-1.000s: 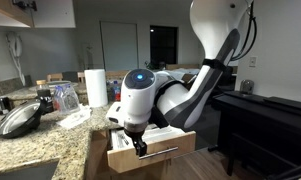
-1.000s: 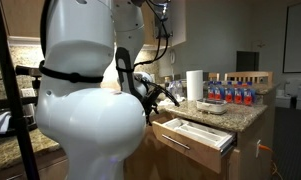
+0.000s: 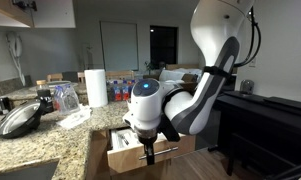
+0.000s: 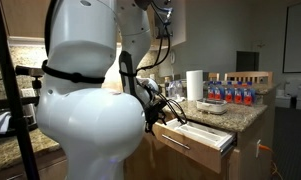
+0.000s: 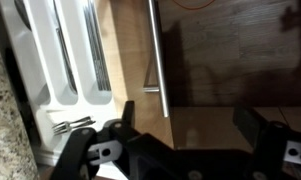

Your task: Open the drawer

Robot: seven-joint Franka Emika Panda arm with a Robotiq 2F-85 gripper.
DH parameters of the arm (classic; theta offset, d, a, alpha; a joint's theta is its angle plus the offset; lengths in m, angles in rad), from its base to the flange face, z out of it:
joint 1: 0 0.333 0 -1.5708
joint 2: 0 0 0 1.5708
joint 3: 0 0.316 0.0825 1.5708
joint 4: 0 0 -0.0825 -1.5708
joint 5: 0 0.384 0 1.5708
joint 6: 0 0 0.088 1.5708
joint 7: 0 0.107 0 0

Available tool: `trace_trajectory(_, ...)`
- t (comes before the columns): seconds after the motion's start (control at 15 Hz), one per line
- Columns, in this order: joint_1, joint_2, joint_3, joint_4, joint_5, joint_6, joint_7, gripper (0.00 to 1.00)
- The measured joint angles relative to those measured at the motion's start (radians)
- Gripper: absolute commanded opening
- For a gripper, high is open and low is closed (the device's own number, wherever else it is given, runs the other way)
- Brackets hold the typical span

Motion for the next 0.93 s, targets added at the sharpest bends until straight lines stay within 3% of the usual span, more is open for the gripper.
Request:
trace_trajectory(0.47,0.007,0.108,-0.054,0.009,0.165,-0.026,-0.108,1.0)
trace_trajectory(0.93,0.008,0.138,-0.113,0.057,0.185,-0.06,-0.257,1.0)
